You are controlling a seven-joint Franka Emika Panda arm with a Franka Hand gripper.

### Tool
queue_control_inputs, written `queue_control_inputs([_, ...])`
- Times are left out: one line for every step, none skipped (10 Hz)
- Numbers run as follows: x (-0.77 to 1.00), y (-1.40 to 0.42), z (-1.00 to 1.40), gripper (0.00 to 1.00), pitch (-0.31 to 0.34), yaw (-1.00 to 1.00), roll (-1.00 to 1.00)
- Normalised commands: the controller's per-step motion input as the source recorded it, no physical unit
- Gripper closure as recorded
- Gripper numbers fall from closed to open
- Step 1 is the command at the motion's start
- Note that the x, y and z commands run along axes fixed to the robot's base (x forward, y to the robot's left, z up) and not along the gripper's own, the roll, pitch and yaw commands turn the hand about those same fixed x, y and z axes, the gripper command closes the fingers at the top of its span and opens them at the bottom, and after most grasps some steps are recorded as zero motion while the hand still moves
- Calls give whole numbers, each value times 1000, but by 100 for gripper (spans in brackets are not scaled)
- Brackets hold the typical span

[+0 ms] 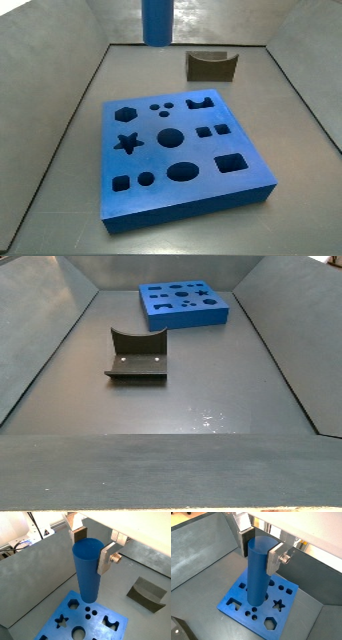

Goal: Pick up the round object. Move up. Move to above the board. Insert the round object.
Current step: Insert the round object.

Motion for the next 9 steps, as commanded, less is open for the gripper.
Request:
queue_control_inputs([46, 0, 0, 100, 37, 0, 86])
queue_control_inputs([29, -63, 0, 100, 20, 0, 0])
queue_control_inputs([240, -526, -603, 100, -211, 0, -3])
queue_control_inputs([557, -646, -749, 100, -160, -20, -71])
queue_control_inputs([634, -563, -897, 100, -169, 0, -134])
queue_control_inputs([629, -560, -906, 100, -197, 0, -129])
queue_control_inputs([609, -477, -889, 100, -206, 0, -211])
queue_control_inputs([0, -97, 0, 100, 6, 74, 31])
queue_control_inputs([0, 71, 0, 100, 0, 23, -49])
